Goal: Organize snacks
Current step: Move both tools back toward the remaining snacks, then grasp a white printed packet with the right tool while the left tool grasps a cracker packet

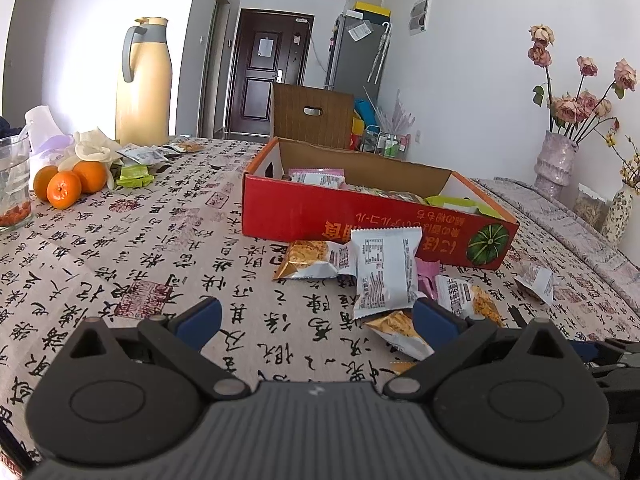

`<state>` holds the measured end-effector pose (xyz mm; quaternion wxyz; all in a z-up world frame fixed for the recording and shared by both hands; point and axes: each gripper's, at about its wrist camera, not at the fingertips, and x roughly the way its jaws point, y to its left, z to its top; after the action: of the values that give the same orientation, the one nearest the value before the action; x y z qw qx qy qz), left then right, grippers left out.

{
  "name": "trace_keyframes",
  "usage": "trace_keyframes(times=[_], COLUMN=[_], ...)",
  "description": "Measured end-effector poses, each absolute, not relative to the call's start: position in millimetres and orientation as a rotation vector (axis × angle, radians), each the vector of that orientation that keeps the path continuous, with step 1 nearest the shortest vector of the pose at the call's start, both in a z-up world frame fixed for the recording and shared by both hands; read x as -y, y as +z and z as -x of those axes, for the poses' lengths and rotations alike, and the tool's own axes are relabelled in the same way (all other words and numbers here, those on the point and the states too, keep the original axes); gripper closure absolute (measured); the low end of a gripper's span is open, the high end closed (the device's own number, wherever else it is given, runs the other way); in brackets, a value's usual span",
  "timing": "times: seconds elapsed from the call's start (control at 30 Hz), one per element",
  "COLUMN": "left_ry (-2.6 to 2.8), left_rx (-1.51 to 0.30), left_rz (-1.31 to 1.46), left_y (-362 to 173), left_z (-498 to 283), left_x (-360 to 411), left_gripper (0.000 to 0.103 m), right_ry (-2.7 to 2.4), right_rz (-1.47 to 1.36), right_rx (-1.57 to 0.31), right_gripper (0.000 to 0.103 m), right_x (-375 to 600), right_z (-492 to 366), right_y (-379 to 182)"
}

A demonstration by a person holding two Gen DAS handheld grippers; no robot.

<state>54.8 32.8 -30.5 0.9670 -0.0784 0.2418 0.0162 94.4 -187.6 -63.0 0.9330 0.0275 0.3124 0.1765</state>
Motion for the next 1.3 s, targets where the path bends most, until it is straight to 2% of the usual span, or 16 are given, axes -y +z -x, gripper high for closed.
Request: trace_keyframes(times=[0.07, 0.13, 0.23, 0.4, 1.3], left_ry=[0.028, 0.026, 0.024, 0.012, -0.097], left_rx=[-0.493, -0.496, -0.500, -0.504, -0.633], left_rz=[0.156, 0.155, 0.153, 0.146, 0.024], left_y=[-31.4, -32.2, -32.2, -31.3, -50.4], left_z=[-54.5, -54.4, -54.2, -52.5, -58.4], left_x=[-31.6, -30.7, -29.3, -25.0, 43.8], left_gripper=[0.000, 0.000, 0.000, 0.000, 0.000], right_ry=[0.353, 0.362, 0.369, 0.376, 0.359], right_rz=[-0.036, -0.031, -0.011, 0.006, -0.089], right_rx=[-0.630, -0.625, -0.621, -0.607, -0.549], right_gripper=[0.028, 0.049, 0.059, 0.064, 0.063], right_x=[184.5, 183.5, 181.9, 182.0, 216.4], right_z=[-92.4, -90.6, -88.7, -84.6, -78.9], right_y=[-63.5, -62.7, -61.8, -60.4, -57.6])
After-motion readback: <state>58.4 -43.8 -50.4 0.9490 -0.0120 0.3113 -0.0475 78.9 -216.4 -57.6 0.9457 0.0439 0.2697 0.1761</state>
